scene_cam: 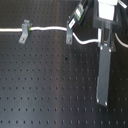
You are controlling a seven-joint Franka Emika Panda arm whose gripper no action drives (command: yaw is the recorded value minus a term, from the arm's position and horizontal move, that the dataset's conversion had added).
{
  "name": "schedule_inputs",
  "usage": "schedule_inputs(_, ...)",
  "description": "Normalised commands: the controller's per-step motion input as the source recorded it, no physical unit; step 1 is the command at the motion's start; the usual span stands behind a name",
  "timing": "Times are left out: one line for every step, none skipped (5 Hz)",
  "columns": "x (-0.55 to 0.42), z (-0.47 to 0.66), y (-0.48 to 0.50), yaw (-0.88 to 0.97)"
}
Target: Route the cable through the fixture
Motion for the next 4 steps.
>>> schedule_inputs(0.074,-0.75,-0.275,-0.06)
schedule_inputs(0.092,-0.68,-0.4,-0.27)
schedule_inputs(0.149,-0.26,-0.399,-0.58)
schedule_inputs(0.103,0.0,-0.244,-0.8)
